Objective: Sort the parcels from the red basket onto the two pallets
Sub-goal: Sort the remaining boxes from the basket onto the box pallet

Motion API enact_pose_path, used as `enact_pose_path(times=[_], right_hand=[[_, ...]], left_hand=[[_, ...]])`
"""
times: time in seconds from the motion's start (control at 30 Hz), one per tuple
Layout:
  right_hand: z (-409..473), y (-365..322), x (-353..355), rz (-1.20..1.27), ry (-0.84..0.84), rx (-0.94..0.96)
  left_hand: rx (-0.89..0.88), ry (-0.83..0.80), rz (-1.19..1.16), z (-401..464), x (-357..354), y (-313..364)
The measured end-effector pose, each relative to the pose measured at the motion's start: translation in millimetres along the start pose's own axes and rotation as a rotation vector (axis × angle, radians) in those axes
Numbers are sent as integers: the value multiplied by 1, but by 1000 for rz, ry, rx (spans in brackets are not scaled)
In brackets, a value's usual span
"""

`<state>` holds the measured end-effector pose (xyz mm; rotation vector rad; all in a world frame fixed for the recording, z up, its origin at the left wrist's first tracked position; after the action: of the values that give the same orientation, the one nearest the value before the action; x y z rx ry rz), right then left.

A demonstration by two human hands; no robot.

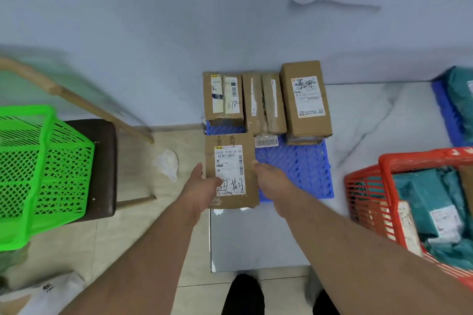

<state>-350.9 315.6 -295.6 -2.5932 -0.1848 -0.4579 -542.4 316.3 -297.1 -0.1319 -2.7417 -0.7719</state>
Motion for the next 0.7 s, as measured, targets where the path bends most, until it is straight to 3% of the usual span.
enact_pose_path(times=[0.13, 0.3, 0.5, 0.7], right_hand=[[-50, -5, 45, -6, 15, 2], [-90, 9, 126, 42, 80, 75], [-123, 45, 263, 240, 150, 93], [-104, 136, 384, 361, 115, -54]], left_hand=[[-61, 83, -18, -48, 3, 25], [-126, 55, -42, -114, -35, 61], [-245, -38, 55, -199, -137, 86], [-282, -107, 64, -266, -270, 66]])
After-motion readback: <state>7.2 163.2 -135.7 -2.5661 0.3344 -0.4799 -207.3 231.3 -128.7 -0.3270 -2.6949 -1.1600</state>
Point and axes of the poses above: each hand's wrist, its own z-axis towards the middle knuckle, its own x-axis out of the back of the hand, y = z × x, the point moved 9 cm from there along z, towards the middle knuckle, and after that the axes turned 11 degrees about y, right-handed, at the moved point
